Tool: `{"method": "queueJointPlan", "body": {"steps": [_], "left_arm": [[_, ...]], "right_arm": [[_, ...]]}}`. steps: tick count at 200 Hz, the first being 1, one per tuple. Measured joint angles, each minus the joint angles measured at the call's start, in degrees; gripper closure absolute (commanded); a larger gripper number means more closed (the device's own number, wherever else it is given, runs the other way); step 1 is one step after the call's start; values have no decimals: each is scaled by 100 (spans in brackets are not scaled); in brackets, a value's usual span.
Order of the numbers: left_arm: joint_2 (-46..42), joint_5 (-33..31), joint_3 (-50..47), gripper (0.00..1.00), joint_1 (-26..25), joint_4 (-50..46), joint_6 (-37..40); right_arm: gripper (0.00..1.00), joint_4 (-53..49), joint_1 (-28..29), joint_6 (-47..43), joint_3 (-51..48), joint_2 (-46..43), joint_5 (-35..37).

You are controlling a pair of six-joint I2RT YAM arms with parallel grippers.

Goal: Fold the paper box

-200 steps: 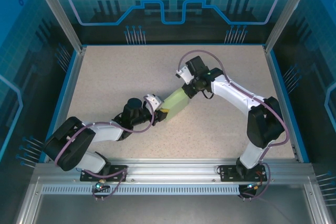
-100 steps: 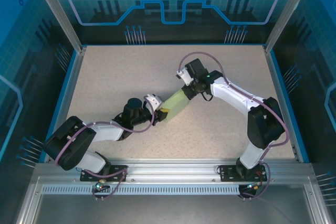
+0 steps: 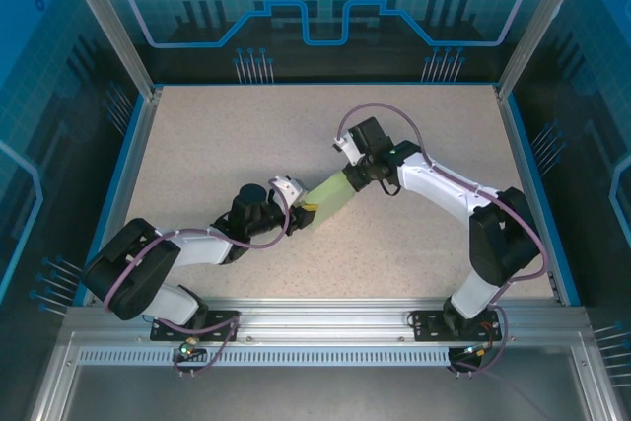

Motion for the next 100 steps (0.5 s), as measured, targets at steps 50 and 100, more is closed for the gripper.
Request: {"method": "queueJointPlan", "body": {"steps": [50, 100], "left_arm": [[-205, -90, 0, 32, 0, -42, -304], [-1093, -199, -35, 35, -9, -442, -881]], "right_arm": [[95, -92, 76, 341, -4, -52, 315], [95, -133, 219, 590, -37, -76, 549]]}}
